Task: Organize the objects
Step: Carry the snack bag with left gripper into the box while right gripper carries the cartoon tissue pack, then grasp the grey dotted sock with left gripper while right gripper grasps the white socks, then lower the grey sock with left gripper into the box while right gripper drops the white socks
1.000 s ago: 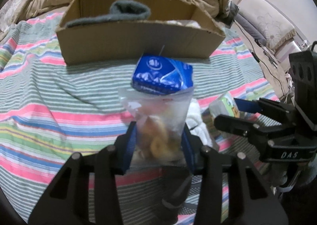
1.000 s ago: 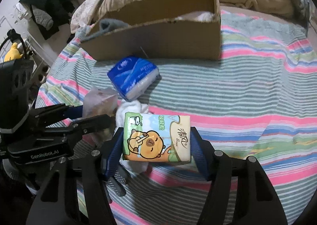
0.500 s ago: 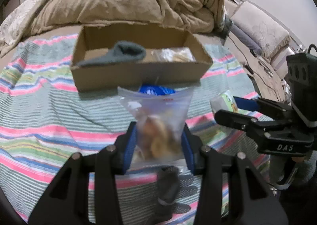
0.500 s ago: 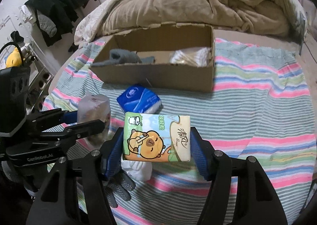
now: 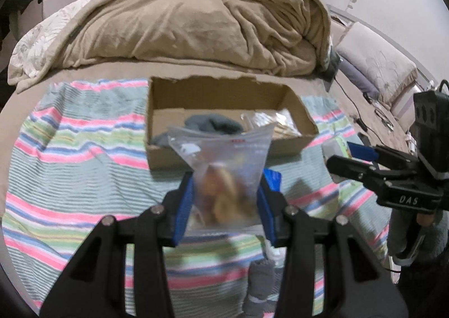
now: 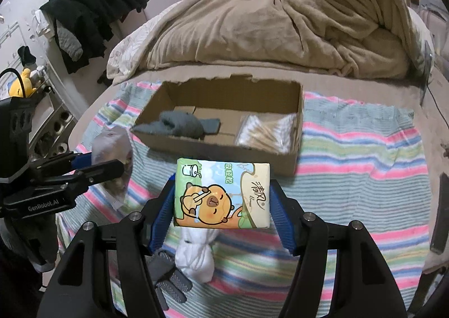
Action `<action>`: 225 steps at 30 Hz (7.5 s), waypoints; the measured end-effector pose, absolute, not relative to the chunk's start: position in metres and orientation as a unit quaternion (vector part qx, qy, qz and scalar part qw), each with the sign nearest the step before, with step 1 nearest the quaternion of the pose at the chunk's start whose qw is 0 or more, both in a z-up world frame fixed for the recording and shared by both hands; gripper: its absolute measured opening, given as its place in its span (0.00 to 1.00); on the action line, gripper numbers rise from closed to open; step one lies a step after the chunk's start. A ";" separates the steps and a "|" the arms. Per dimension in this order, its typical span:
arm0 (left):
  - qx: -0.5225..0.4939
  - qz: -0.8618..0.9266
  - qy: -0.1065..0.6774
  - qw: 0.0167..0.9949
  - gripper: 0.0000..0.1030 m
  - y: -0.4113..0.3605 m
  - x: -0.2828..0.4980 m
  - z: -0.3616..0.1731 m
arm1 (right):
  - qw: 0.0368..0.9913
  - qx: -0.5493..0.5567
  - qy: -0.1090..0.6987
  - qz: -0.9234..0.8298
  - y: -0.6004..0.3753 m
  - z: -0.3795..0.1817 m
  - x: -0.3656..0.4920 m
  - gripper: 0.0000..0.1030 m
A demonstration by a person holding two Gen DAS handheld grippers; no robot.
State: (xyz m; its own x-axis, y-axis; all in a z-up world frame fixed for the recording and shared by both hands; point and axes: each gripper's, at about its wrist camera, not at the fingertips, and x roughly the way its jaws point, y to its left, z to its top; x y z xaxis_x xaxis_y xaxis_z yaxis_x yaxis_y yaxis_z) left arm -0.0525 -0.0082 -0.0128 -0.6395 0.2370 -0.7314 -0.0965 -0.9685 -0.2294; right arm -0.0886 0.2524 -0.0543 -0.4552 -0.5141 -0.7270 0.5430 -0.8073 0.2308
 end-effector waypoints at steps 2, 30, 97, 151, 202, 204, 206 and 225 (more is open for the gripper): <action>-0.411 0.903 -0.086 0.089 0.43 -0.013 -0.057 -0.010 | 0.309 0.418 0.018 -0.854 0.250 -0.051 -0.093 0.65; -0.406 0.909 -0.081 0.052 0.43 -0.046 -0.151 -0.026 | 0.322 0.413 -0.002 -0.852 0.207 -0.060 -0.172 0.65; -0.438 0.893 -0.080 0.060 0.55 -0.020 -0.047 -0.035 | 0.293 0.435 0.005 -0.851 0.220 -0.082 -0.089 0.79; -0.560 0.814 -0.048 0.144 0.81 0.067 0.006 -0.131 | 0.313 0.483 0.051 -0.816 0.255 -0.133 -0.028 0.33; -0.411 0.891 -0.091 0.171 0.25 0.032 -0.043 -0.009 | 0.301 0.410 0.030 -0.860 0.260 -0.047 -0.085 0.33; -0.405 0.894 -0.091 0.171 0.25 0.032 -0.050 -0.003 | 0.303 0.406 0.031 -0.862 0.259 -0.043 -0.088 0.33; -0.395 0.898 -0.090 0.172 0.25 0.032 -0.057 0.005 | 0.304 0.400 0.029 -0.864 0.258 -0.039 -0.092 0.33; -0.361 0.910 -0.102 0.174 0.25 0.028 -0.117 0.037 | 0.301 0.359 0.024 -0.883 0.253 -0.013 -0.134 0.33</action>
State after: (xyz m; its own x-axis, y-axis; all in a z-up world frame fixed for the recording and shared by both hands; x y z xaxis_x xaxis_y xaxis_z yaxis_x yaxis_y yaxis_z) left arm -0.1171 0.0281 0.0366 -0.6778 0.3910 -0.6226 -0.2439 -0.9185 -0.3112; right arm -0.1344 0.2534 -0.0135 -0.5612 -0.5138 -0.6489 0.5486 -0.8180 0.1733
